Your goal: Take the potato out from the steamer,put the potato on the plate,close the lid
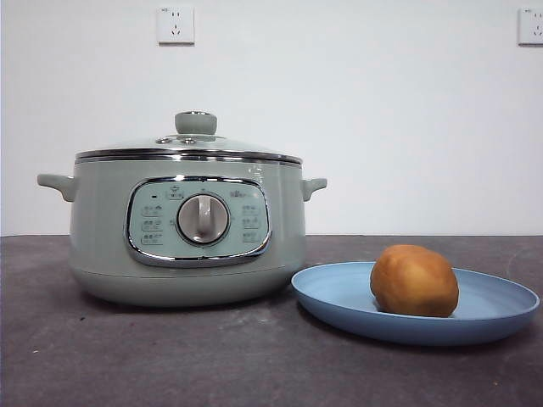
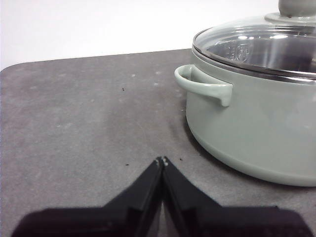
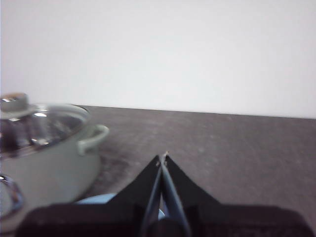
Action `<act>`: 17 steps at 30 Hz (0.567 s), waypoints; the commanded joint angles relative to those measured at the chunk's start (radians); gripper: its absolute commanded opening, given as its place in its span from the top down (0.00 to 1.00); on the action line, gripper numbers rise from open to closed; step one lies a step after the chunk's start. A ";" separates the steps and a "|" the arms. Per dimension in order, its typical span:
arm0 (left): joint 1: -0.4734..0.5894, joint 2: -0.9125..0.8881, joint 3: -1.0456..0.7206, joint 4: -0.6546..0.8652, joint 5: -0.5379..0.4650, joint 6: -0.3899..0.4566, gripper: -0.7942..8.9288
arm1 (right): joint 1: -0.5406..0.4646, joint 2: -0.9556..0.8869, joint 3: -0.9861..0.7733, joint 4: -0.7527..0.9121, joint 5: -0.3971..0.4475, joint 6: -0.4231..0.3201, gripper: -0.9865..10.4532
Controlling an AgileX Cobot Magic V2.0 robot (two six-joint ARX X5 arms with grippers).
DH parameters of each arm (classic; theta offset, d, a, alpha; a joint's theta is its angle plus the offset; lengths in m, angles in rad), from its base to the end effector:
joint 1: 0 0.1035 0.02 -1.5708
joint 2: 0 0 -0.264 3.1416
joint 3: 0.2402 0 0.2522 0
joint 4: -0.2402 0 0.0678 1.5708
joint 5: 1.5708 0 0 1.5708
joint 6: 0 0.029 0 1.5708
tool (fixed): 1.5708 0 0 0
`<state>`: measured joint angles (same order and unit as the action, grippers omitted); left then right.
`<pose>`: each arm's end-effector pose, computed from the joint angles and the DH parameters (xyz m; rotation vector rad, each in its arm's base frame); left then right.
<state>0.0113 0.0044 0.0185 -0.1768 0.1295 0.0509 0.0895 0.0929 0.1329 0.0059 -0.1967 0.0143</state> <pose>0.0954 -0.0027 0.1525 0.0393 0.1593 -0.1220 0.0948 0.0142 0.2022 0.0117 -0.0440 0.2865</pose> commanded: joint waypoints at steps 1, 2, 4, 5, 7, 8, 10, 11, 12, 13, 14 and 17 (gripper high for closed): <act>0.003 -0.003 -0.016 0.003 0.003 -0.006 0.92 | -0.002 -0.033 -0.053 0.016 0.053 0.032 0.91; 0.003 -0.003 -0.016 0.003 0.003 -0.006 0.92 | -0.002 -0.046 -0.069 0.016 0.076 0.046 0.91; 0.003 -0.003 -0.016 0.003 0.003 -0.006 0.92 | -0.002 -0.068 -0.093 0.015 0.108 0.069 0.91; 0.003 -0.003 -0.016 0.003 0.003 -0.006 0.92 | -0.002 -0.077 -0.104 0.015 0.119 0.076 0.91; 0.003 -0.003 -0.016 0.003 0.003 -0.006 0.92 | -0.002 -0.093 -0.124 0.016 0.125 0.087 0.91; 0.003 -0.003 -0.016 0.003 0.003 -0.006 0.92 | -0.002 -0.092 -0.126 0.000 0.126 0.089 0.91; 0.003 -0.003 -0.016 0.003 0.003 -0.006 0.92 | -0.002 -0.092 -0.126 -0.026 0.127 0.089 0.91; 0.003 -0.003 -0.016 0.003 0.003 -0.006 0.92 | -0.002 -0.092 -0.126 -0.039 0.127 0.089 0.91; 0.003 -0.003 -0.016 0.003 0.003 -0.006 0.92 | -0.002 -0.092 -0.126 -0.050 0.127 0.089 0.91; 0.003 -0.003 -0.016 0.003 0.003 -0.006 0.92 | -0.002 -0.092 -0.126 -0.068 0.127 0.089 0.91; 0.003 -0.003 -0.016 0.003 0.003 -0.006 0.92 | -0.002 -0.092 -0.126 -0.092 0.127 0.089 0.91; 0.003 -0.003 -0.016 0.003 0.003 -0.006 0.92 | -0.002 -0.092 -0.126 -0.184 0.125 0.089 0.91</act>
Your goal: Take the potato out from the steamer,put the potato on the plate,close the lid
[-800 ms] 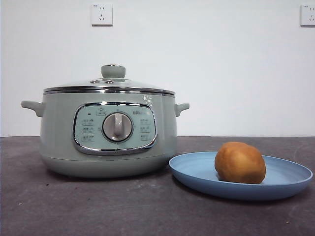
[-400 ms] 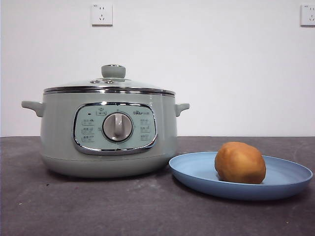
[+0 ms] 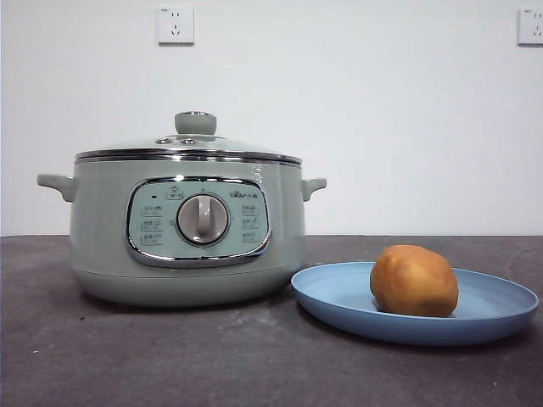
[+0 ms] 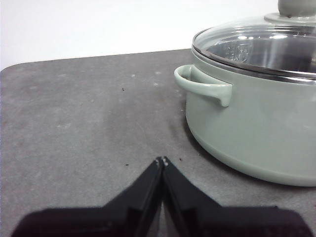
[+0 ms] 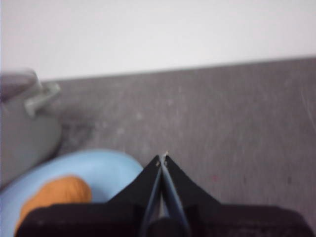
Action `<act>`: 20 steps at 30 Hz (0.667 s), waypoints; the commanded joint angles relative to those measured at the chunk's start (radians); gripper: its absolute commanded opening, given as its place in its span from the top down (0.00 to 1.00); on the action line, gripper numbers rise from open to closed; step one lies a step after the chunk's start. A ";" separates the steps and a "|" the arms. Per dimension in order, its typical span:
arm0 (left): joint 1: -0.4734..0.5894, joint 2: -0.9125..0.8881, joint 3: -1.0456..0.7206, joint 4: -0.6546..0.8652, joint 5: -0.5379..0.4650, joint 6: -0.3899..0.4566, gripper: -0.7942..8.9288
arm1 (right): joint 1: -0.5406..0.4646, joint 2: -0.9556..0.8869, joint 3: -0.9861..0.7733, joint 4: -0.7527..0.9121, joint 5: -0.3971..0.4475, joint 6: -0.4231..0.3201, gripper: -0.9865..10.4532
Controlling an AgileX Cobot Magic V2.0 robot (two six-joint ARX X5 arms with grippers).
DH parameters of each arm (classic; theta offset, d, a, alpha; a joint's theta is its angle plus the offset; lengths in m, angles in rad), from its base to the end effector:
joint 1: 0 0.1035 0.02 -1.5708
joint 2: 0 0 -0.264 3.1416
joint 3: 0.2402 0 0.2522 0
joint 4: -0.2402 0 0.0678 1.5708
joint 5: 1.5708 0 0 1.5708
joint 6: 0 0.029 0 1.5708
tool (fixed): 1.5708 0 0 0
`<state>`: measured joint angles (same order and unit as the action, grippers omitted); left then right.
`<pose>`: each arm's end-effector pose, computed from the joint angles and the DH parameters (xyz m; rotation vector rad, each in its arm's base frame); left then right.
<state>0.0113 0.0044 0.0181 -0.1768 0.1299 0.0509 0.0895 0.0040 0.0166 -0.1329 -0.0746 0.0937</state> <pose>0.0954 -0.0027 0.1523 0.0392 0.1597 -0.1224 0.0956 0.0108 0.1560 0.0925 0.1280 0.1581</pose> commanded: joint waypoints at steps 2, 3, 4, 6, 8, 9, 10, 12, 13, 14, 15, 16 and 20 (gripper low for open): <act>0.003 -0.003 -0.016 0.003 0.002 -0.006 0.92 | -0.002 -0.003 -0.008 -0.045 0.003 0.034 0.91; 0.003 -0.003 -0.016 0.003 0.002 -0.006 0.92 | -0.002 -0.003 -0.008 -0.045 0.002 0.056 0.91; 0.003 -0.003 -0.016 0.003 0.002 -0.006 0.92 | -0.002 -0.003 -0.008 -0.045 0.002 0.059 0.91; 0.003 -0.003 -0.016 0.003 0.002 -0.006 0.92 | -0.002 -0.003 -0.008 -0.045 0.004 0.058 0.91; 0.003 -0.003 -0.016 0.003 0.002 -0.006 0.92 | -0.002 -0.003 -0.008 -0.045 0.003 0.058 0.91; 0.003 -0.003 -0.016 0.003 0.003 -0.006 0.92 | -0.002 -0.003 -0.008 -0.045 0.004 0.058 0.91; 0.003 -0.003 -0.016 0.003 0.002 -0.006 0.92 | -0.002 -0.003 -0.008 -0.045 0.004 0.058 0.91; 0.003 -0.003 -0.016 0.003 0.002 -0.006 0.92 | -0.002 -0.003 -0.008 -0.046 0.003 0.058 0.91; 0.003 -0.003 -0.016 0.003 0.002 -0.006 0.92 | -0.002 -0.003 -0.008 -0.046 0.004 0.058 0.91; 0.003 -0.003 -0.016 0.003 0.002 -0.006 0.92 | -0.002 -0.003 -0.008 -0.046 0.004 0.058 0.91; 0.003 -0.003 -0.016 0.003 0.002 -0.006 0.92 | -0.002 -0.003 -0.008 -0.046 0.004 0.058 0.91; 0.003 -0.003 -0.016 0.003 0.002 -0.006 0.92 | -0.002 -0.003 -0.008 -0.046 0.003 0.058 0.91; 0.003 -0.003 -0.016 0.003 0.002 -0.006 0.92 | -0.002 -0.003 -0.008 -0.046 0.004 0.058 0.91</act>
